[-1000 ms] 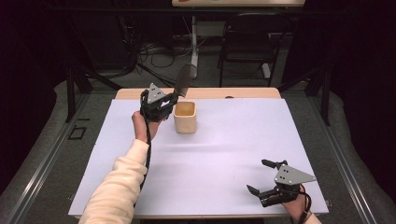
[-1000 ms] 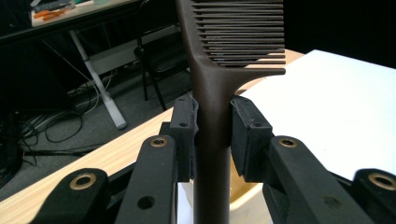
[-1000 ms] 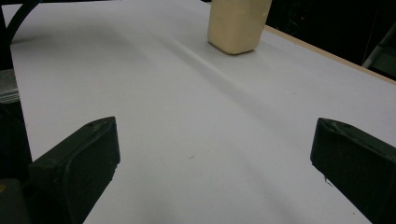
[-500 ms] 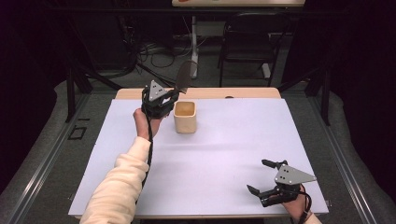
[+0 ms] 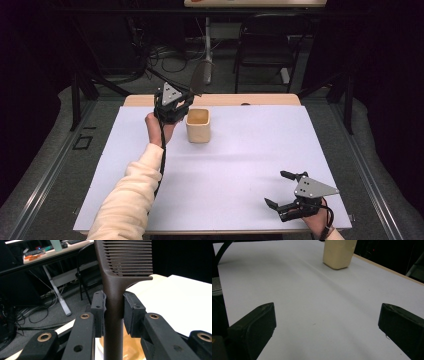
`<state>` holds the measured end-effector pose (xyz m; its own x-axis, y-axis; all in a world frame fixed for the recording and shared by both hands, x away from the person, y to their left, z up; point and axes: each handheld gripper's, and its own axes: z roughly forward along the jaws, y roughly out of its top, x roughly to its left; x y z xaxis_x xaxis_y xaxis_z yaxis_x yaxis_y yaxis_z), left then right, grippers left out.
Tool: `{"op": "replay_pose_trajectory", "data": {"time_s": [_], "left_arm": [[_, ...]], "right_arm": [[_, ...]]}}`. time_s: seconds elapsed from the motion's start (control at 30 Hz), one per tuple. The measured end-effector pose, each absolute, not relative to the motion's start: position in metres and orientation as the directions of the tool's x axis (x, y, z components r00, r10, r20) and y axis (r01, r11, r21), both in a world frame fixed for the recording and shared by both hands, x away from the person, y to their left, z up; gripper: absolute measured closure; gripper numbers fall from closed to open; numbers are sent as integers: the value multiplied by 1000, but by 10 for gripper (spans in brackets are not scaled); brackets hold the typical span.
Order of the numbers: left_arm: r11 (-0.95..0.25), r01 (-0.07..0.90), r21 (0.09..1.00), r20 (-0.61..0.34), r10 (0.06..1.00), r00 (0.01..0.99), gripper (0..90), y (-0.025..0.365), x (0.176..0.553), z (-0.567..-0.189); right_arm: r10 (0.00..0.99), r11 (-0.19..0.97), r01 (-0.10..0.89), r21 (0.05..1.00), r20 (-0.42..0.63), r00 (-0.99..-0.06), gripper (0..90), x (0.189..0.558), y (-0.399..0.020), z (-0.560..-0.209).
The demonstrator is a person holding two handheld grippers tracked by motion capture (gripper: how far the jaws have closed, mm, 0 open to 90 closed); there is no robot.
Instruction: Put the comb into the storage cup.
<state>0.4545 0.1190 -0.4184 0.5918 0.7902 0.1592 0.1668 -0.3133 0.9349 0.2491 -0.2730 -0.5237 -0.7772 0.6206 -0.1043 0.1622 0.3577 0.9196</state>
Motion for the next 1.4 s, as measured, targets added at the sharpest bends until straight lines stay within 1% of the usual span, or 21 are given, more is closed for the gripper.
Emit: {"op": "replay_pose_trajectory", "data": {"time_s": [1.4], "left_arm": [[-290,139,947,156,792,590,726,112,466,-427]], "right_arm": [[621,353,164,921,-99,-778,10,249,-273,-524]]}}
